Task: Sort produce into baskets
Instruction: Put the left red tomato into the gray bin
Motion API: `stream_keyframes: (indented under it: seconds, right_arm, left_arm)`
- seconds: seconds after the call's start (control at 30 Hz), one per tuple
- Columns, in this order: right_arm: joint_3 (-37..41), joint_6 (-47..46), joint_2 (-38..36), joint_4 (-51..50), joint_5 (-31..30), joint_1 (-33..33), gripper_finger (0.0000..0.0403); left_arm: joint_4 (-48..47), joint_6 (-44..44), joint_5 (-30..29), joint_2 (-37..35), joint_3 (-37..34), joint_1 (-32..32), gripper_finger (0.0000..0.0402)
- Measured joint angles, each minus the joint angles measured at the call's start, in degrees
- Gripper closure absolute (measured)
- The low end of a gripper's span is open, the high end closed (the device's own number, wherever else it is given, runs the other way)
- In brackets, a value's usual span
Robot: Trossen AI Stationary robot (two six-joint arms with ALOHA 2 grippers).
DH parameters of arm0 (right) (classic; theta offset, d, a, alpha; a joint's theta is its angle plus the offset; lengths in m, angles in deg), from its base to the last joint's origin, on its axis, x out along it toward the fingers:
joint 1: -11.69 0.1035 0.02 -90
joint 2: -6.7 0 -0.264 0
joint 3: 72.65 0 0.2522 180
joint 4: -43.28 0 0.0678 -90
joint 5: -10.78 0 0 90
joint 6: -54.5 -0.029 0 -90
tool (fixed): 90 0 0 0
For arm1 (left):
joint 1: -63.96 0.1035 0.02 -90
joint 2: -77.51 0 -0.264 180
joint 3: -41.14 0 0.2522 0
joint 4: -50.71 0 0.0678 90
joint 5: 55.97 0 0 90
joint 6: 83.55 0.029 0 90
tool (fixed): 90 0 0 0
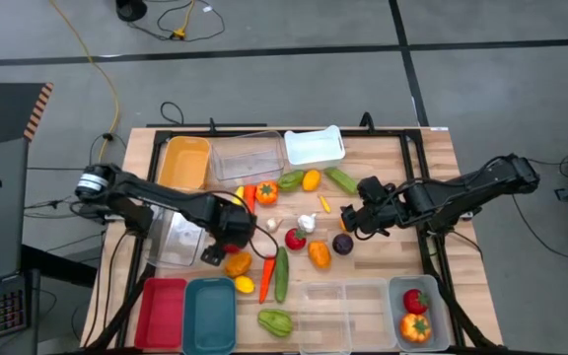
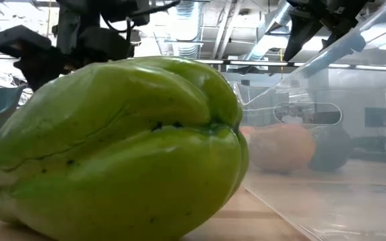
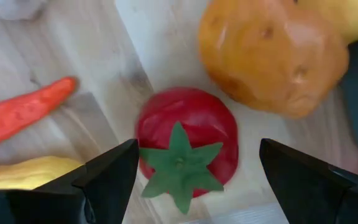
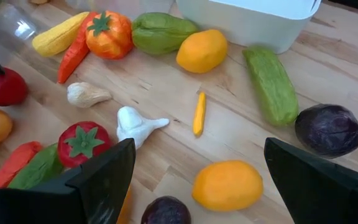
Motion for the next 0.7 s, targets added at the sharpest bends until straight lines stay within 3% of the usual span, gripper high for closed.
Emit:
stream_keyframes:
  seconds: [0.5, 0.7]
  right_arm:
    - [0.0, 0.01, -0.04, 0.02, 0.0, 0.0, 0.0021]
    - [0.0, 0.01, -0.04, 0.02, 0.0, 0.0, 0.0021]
  left_arm:
    - [-0.31, 0.0, -2.4, 5.37, 0.13, -0.48, 0.0083]
    - [-0.42, -0.07, -2.45, 5.37, 0.11, -0.45, 0.0124]
